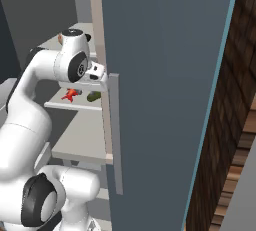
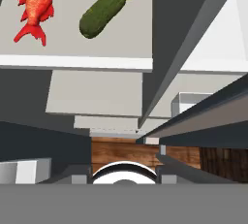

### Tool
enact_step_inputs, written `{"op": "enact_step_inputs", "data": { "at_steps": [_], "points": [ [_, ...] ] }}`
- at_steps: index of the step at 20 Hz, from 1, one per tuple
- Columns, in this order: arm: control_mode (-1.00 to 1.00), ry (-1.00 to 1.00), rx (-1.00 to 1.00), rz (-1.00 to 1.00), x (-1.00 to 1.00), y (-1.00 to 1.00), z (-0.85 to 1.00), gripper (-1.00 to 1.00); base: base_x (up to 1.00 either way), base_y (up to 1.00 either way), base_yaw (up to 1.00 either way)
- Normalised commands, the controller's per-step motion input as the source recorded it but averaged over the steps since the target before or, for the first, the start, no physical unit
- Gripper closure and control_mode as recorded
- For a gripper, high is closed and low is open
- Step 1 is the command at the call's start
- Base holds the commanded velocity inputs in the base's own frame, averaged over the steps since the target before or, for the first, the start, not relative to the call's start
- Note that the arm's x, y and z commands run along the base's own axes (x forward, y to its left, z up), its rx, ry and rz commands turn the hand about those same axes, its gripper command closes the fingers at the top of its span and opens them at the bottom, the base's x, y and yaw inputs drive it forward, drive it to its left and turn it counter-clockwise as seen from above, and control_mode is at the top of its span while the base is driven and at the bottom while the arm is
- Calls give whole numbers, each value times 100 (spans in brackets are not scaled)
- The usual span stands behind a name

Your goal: Take the peach and eggplant from the highest rack and move them to the second highest rack where the fish and cucumber are located, to maximize freezer space. Close the freezer door after rearranging.

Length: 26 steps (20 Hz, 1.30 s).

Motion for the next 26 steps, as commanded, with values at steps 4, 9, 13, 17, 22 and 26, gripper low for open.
{"op": "enact_step_inputs", "data": {
  "at_steps": [4,9,13,17,22,26],
  "points": [
    [-100,-1,0,0,-6,10,0,-100,0,0,0],
    [-100,-13,0,9,-1,22,11,-100,0,0,0],
    [-100,-16,0,14,0,22,41,-100,0,0,0],
    [-100,-17,1,13,0,14,40,-100,0,0,0],
    [-100,-15,1,11,0,14,42,-100,0,0,0],
    [-100,-13,1,13,9,22,41,-100,0,0,0]
  ]
}}
